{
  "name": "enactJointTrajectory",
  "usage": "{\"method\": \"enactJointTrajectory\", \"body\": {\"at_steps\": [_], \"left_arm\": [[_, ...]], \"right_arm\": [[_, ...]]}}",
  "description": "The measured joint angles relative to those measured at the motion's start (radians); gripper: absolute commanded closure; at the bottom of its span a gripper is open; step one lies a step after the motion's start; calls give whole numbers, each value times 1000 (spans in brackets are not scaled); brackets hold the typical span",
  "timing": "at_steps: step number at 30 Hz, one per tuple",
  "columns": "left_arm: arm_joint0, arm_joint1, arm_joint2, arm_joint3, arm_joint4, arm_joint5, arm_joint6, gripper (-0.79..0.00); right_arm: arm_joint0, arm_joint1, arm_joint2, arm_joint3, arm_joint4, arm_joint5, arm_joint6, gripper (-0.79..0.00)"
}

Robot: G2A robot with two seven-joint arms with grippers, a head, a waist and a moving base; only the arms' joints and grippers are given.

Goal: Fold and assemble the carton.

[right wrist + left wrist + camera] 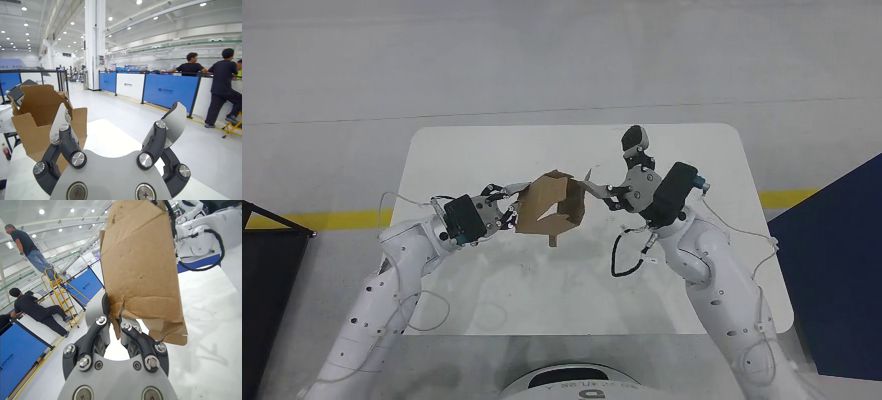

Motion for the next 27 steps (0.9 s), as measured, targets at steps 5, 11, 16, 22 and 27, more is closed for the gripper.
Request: {"method": "enactJointTrajectory", "body": {"at_steps": [5,11,16,22,27], "left_arm": [[-10,2,1,11,-14,18,-4,0],[-16,4,5,13,-6,66,-32,0],[-16,8,6,4,73,142,-32,0],[-13,16,-1,-12,119,167,-8,0],[-13,18,-3,-13,121,195,-23,0]], "right_arm": [[21,9,0,-12,6,-103,83,-785],[26,16,22,-46,12,-111,134,-785],[12,23,48,-97,-40,-71,208,-785],[24,31,39,-145,-37,-106,368,-785],[40,34,18,-162,-1,-133,451,-785]]}}
